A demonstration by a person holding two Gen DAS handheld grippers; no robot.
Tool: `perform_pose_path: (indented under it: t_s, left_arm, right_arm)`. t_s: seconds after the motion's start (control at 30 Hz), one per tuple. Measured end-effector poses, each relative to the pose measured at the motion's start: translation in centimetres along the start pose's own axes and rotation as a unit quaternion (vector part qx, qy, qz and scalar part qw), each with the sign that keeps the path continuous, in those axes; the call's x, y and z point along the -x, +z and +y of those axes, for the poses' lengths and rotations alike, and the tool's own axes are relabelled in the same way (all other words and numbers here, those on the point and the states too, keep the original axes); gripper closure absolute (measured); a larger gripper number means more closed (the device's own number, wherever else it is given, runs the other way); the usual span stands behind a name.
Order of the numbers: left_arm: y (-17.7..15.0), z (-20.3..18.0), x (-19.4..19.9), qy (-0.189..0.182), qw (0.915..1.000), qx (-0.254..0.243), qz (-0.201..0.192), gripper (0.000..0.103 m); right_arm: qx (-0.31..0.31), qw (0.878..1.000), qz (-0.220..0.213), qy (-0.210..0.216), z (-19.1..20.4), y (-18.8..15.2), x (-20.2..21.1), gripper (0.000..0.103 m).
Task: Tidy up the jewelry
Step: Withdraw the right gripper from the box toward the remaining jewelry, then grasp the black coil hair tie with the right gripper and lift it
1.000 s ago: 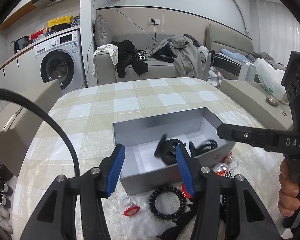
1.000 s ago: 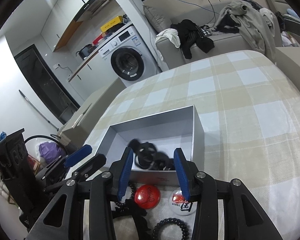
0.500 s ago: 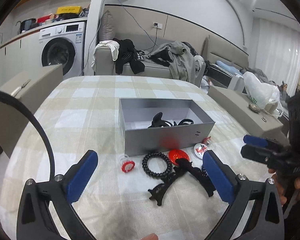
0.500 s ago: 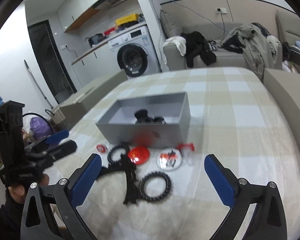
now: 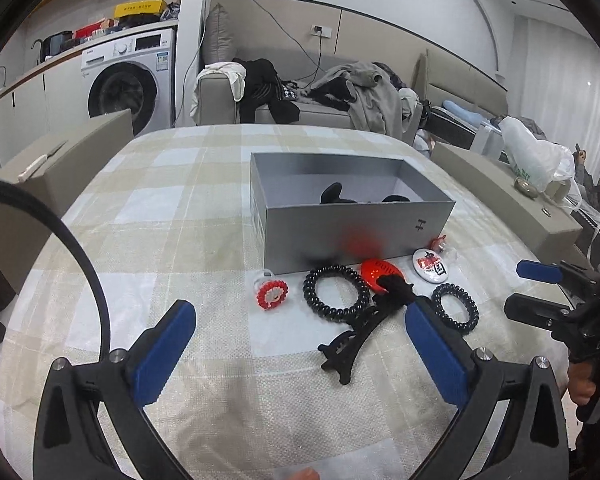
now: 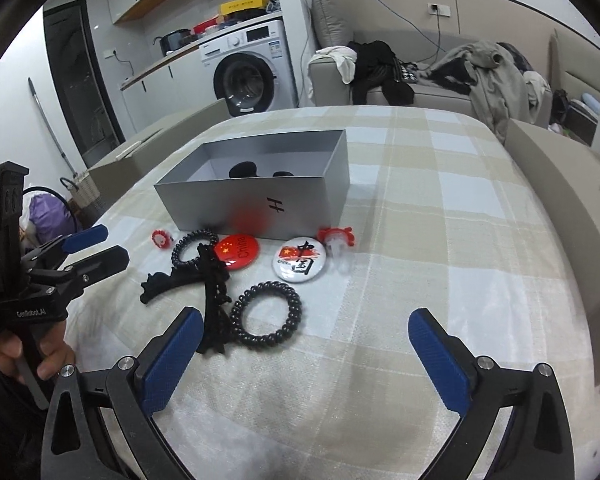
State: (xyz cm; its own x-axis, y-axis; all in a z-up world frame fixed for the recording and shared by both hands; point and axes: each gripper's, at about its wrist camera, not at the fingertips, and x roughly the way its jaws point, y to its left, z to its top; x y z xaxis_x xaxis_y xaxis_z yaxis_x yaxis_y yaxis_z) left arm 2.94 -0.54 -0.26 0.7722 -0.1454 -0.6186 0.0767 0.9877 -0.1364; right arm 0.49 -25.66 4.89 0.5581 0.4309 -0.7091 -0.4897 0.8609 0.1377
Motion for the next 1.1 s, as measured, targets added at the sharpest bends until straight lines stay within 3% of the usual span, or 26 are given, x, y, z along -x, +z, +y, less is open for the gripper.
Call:
perform_pose_path:
  t_s: [0.1, 0.17, 0.27, 0.37, 0.53, 0.6, 0.7, 0.87, 1.1]
  left_arm:
    - [-0.1, 0.1, 0.1, 0.003, 1.0000, 0.000, 0.000, 0.001]
    - [-0.3, 0.3, 0.1, 0.001, 1.0000, 0.002, 0.001, 0.001]
    - [-0.4, 0.5, 0.2, -0.001, 1.0000, 0.005, 0.000, 0.001]
    - [-0.4, 0.5, 0.3, 0.000, 1.0000, 0.005, 0.000, 0.001]
    - [-0.4, 0.6, 0.3, 0.000, 1.0000, 0.003, 0.001, 0.001]
    - [-0.3, 0.6, 0.3, 0.000, 1.0000, 0.004, 0.002, 0.001]
    - [-0.4, 0.7, 0.3, -0.001, 1.0000, 0.004, 0.002, 0.001]
    - [-0.4, 0.7, 0.3, 0.000, 1.0000, 0.003, 0.002, 0.001]
    - [-0.3, 0.7, 0.2, 0.000, 1.0000, 0.003, 0.003, 0.001]
  right_arm:
    - [0.005, 1.000, 0.005, 0.011, 0.6, 0.0, -0.4, 0.006]
    - [0.010, 1.000, 0.010, 0.024, 1.3, 0.1, -0.7, 0.016]
    - [0.015, 0.998, 0.007, 0.054, 2.2, 0.2, -0.9, 0.025]
    - [0.011, 0.995, 0.009, 0.103, 2.6, 0.5, -1.1, 0.028]
    - [0.019, 0.999, 0.018, 0.025, 2.3, 0.5, -1.4, 0.032]
    - [0.013, 0.999, 0.027, 0.013, 1.6, 0.2, -1.6, 0.033]
    - [0.009, 0.999, 0.036, -0.008, 0.9, 0.1, -1.9, 0.041]
    - [0.008, 0.999, 0.047, -0.024, 0.7, 0.3, -2.7, 0.065]
    - [0.039, 0.997, 0.052, -0.036, 2.1, 0.0, -3.5, 0.081]
